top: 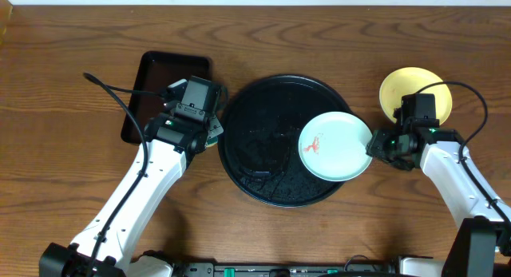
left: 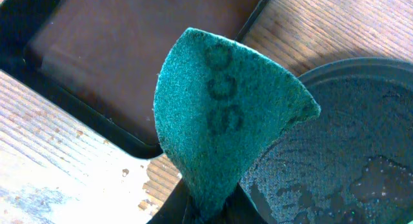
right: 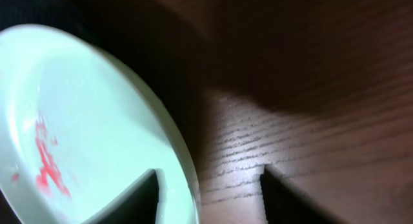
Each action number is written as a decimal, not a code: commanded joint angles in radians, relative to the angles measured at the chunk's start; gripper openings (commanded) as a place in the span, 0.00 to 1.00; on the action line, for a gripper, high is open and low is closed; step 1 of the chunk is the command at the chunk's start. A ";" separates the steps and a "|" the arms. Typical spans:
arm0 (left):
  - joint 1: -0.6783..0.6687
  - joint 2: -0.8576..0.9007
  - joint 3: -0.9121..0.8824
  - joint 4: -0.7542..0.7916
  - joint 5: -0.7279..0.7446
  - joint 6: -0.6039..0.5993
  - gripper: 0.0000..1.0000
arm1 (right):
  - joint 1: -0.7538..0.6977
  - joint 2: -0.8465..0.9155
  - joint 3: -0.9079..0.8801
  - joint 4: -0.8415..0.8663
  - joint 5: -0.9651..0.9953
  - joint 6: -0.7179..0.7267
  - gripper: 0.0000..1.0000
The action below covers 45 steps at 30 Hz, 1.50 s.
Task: Clean dirty plates on tray and stack at the side
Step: 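Move the right gripper to the red-stained pale green plate and grasp its rim, then scrub the pale green plate with the sponge in the left gripper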
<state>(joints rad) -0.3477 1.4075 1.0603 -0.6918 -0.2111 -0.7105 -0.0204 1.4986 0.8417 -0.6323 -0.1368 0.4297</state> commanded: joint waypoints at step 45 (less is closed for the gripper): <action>-0.092 0.011 -0.010 0.132 0.227 0.003 0.08 | 0.356 0.195 0.066 0.283 0.037 -0.015 0.01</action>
<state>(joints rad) -0.4103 1.4075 1.0584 -0.5640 -0.0124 -0.7094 0.3206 1.6440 0.8913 -0.3695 -0.1658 0.4267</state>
